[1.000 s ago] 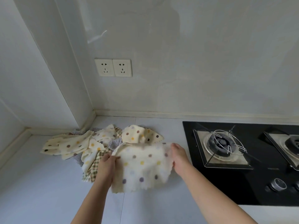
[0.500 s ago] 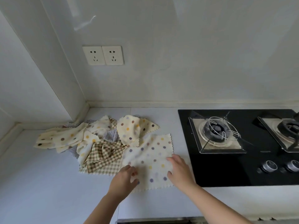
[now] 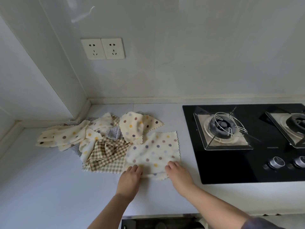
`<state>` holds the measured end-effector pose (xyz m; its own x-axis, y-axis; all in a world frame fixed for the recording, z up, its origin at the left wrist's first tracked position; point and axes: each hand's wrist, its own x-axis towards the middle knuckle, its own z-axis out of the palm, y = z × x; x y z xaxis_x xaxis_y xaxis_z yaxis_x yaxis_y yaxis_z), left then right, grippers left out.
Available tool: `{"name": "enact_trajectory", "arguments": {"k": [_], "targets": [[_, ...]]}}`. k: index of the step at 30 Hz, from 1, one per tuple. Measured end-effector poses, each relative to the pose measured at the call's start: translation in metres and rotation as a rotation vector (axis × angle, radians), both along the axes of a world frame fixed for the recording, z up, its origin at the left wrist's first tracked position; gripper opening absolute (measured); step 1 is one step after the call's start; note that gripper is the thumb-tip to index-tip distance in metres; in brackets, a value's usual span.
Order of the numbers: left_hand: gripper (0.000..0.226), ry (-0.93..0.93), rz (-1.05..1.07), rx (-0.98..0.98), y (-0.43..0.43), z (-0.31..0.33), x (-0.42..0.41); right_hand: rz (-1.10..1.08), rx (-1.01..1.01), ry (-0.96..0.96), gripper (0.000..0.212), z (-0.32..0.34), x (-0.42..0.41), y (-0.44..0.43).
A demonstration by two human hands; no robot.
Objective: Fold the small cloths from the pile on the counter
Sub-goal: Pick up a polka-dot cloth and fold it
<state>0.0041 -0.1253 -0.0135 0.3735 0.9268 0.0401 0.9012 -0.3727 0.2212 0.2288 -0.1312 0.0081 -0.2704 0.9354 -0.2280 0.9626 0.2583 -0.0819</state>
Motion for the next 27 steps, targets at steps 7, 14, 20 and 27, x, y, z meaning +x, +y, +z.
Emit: {"name": "enact_trajectory", "arguments": {"k": [7,14,20,27], "targets": [[0.020,-0.321,0.131,-0.115,-0.003,0.007,-0.034,-0.086,-0.043,0.252,0.016,0.000,0.033,0.003],[0.019,-0.649,0.209,-0.280,-0.003,0.031,-0.041,-0.353,-0.288,0.655,0.017,0.017,0.054,-0.004],[0.013,-0.512,0.121,-0.375,0.008,0.032,-0.035,-0.465,-0.349,0.780,0.012,0.034,0.073,0.011],[0.010,-0.402,0.115,-0.227,0.041,0.023,-0.016,-0.567,-0.282,0.841,0.011,0.030,0.048,0.044]]}}
